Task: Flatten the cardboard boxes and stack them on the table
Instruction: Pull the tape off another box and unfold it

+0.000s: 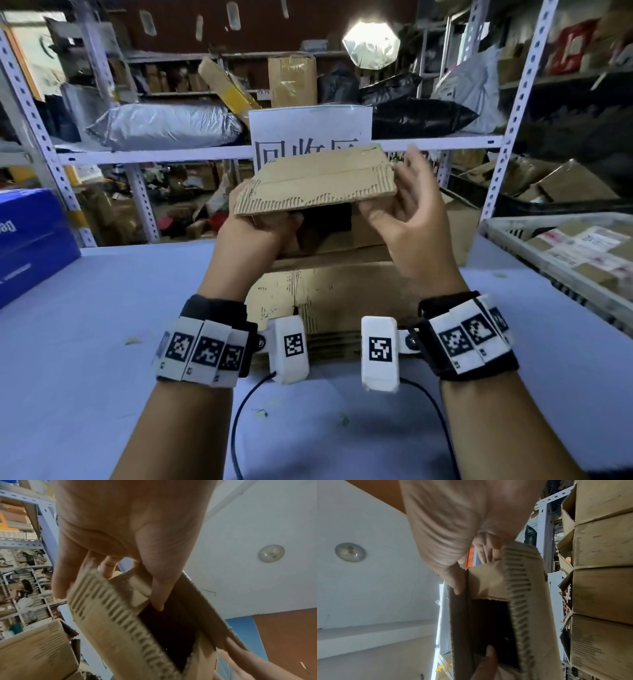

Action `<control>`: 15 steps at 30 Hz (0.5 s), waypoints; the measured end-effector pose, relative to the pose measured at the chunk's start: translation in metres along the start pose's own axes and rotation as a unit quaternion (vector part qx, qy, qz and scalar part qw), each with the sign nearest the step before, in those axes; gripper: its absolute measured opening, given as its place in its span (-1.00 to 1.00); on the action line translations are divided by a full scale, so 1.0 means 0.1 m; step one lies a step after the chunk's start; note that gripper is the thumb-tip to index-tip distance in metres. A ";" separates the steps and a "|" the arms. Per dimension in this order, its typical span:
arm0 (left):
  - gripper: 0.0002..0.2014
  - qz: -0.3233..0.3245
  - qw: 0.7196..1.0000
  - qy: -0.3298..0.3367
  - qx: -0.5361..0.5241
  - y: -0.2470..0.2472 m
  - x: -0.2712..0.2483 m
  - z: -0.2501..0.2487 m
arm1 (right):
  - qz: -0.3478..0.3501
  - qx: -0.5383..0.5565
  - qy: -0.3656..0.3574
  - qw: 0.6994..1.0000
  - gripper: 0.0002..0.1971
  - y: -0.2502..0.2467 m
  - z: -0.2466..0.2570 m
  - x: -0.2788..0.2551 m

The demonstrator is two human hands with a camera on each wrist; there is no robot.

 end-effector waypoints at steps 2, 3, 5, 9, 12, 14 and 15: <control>-0.41 -0.014 1.000 0.000 -0.007 0.01 -0.01 -0.01 | -0.003 -0.019 0.019 1.000 -0.26 0.02 -0.08 0.02; -0.40 -0.018 1.000 0.005 -0.007 0.01 -0.01 -0.02 | -0.002 -0.036 0.027 0.999 -0.29 0.03 -0.12 0.03; -0.35 -0.012 0.999 0.001 -0.030 0.02 -0.03 -0.03 | -0.001 -0.064 0.062 0.996 -0.22 0.02 -0.21 0.04; -0.20 0.026 0.998 -0.024 -0.051 0.00 -0.10 -0.06 | -0.008 -0.162 0.126 0.979 -0.01 0.00 -0.31 0.06; -0.27 0.082 0.994 -0.025 -0.065 0.00 -0.12 -0.11 | -0.024 -0.184 0.157 0.970 0.13 -0.08 -0.38 0.08; -0.32 0.111 0.991 -0.010 -0.076 -0.02 -0.14 -0.16 | -0.048 -0.185 0.144 0.971 0.12 -0.14 -0.39 0.08; -0.34 0.118 0.990 -0.003 -0.082 -0.02 -0.14 -0.19 | -0.062 -0.188 0.134 0.971 0.12 -0.15 -0.39 0.08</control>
Point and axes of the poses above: each hand's wrist, its own x-axis towards the middle knuckle, its own y-axis out of the palm, z = x × y, the point moved 2 cm from there along x, towards the middle knuckle, and after that the axes turned 10 degrees about y, right-handed, at the moved point
